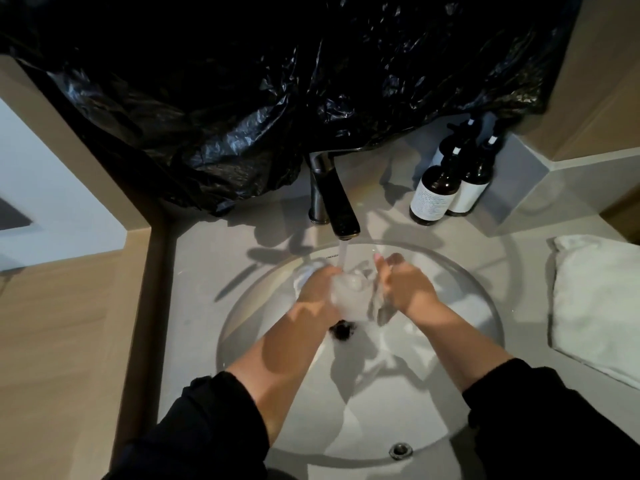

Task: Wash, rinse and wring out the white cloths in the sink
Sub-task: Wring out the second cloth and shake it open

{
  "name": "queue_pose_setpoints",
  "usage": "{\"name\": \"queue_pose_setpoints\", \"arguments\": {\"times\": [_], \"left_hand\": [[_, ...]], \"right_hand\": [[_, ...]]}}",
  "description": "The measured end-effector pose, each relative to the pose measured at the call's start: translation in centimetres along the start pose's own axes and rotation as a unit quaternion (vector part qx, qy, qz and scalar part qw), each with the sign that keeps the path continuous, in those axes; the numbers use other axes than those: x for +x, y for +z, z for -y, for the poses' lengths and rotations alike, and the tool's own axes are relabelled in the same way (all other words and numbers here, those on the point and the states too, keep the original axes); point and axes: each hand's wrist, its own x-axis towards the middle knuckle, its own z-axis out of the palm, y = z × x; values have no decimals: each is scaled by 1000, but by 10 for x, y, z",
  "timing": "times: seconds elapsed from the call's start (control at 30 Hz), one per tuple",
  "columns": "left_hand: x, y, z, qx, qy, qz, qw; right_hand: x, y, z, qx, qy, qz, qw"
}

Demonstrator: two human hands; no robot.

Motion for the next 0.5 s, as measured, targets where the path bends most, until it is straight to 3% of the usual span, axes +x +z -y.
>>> {"name": "queue_pose_setpoints", "arguments": {"times": [0.1,0.17,0.27,0.5], "left_hand": [[-8,-14,-7,119,-3,-5,993],[-17,-19,-13,195,0,-5,981],[-31,-28,-16,301,23,50,952],[-55,-41,-38,474,43,162,864]], "right_hand": [[-13,-34,20,89,-67,-176,978],[-21,-58,43,79,-156,-218,960],[-21,-84,69,-19,-220,-223,949],[-12,-102,78,-159,-162,-176,958]]}}
